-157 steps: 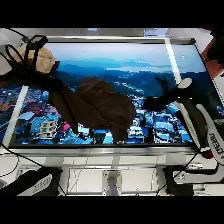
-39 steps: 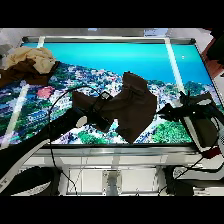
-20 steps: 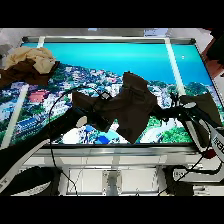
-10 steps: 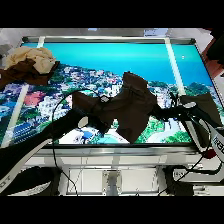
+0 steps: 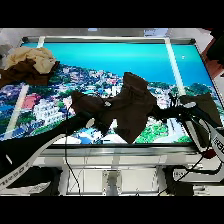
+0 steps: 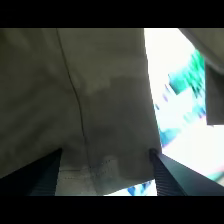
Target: Fold the shirts.
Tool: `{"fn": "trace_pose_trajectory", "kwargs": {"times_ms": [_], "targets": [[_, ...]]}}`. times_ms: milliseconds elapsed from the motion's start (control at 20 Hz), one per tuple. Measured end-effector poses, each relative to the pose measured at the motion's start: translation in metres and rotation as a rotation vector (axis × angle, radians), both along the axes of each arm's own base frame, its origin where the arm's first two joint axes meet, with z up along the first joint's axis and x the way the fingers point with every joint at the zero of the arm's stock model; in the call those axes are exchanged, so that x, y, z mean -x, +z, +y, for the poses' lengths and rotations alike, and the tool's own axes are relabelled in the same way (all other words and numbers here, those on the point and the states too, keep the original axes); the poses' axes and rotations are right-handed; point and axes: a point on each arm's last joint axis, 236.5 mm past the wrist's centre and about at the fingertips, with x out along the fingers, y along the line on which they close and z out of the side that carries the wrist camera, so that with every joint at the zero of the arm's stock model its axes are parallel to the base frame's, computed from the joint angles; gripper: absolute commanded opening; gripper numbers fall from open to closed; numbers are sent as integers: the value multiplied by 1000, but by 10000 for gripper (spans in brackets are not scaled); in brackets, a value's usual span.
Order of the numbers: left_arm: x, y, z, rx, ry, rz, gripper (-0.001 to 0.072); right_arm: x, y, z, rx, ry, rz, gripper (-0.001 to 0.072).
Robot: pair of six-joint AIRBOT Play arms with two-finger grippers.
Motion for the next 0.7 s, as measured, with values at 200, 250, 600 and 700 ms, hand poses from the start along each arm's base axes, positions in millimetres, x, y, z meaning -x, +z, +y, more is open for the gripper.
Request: {"fn": "trace_pose_trajectory", "kwargs": {"times_ms": [200, 250, 600, 700], "targets": [[-6, -5, 0, -5, -8, -25, 93, 1, 4, 4, -25, 1, 6, 23], [-6, -5, -1, -3, -4, -22, 15, 2, 4, 5, -30, 2, 7, 23], [-26, 39, -4, -44, -43, -72, 15, 6, 13, 11, -58, 29, 2, 20], [-42, 71, 6, -102, -67, -138, 14, 2, 28, 10, -50, 49, -58, 19]]}}
